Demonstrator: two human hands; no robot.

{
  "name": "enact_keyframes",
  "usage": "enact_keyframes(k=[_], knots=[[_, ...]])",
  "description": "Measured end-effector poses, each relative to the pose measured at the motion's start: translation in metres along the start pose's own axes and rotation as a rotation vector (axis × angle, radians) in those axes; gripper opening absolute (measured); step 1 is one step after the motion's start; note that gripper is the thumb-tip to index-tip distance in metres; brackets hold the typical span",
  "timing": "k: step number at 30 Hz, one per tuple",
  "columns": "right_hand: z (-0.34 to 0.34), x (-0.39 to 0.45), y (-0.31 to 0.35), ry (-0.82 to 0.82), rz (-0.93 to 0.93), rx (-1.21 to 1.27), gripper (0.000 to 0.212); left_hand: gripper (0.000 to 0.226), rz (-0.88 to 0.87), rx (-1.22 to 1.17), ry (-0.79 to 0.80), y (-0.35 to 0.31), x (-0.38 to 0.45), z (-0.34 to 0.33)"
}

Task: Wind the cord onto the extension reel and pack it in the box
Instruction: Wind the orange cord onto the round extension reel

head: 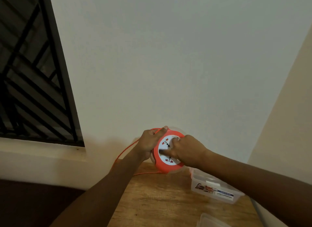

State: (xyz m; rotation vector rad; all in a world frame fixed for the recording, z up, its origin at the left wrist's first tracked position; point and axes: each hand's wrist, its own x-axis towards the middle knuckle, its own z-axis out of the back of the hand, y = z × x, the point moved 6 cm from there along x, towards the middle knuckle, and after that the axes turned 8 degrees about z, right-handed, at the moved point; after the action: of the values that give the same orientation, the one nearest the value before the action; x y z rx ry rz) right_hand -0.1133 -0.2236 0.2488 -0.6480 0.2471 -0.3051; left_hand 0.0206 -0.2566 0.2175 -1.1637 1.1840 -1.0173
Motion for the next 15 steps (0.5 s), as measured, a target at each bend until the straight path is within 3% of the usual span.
enact_keyframes(k=[4, 8, 11, 13, 15], knots=[[0.000, -0.006, -0.027, -0.266, -0.503, 0.313, 0.075, 0.034, -0.088, -0.160, -0.147, -0.014, -0.001, 0.000], [-0.020, -0.015, -0.033, -0.576, -0.995, 1.001, 0.074, 0.027, -0.174, -0.203, -0.272, -0.024, -0.006, -0.016], [-0.035, -0.014, -0.020, -0.690, -1.129, 1.429, 0.070, 0.022, -0.229, -0.152, -0.290, -0.024, -0.006, -0.022], [-0.035, -0.016, -0.013, -0.613, -1.070, 1.367, 0.068, 0.023, -0.175, -0.173, -0.264, -0.017, -0.004, -0.020], [-0.024, -0.026, -0.012, -0.508, -0.959, 1.013, 0.063, 0.029, -0.096, -0.207, -0.236, -0.009, -0.001, -0.016]])
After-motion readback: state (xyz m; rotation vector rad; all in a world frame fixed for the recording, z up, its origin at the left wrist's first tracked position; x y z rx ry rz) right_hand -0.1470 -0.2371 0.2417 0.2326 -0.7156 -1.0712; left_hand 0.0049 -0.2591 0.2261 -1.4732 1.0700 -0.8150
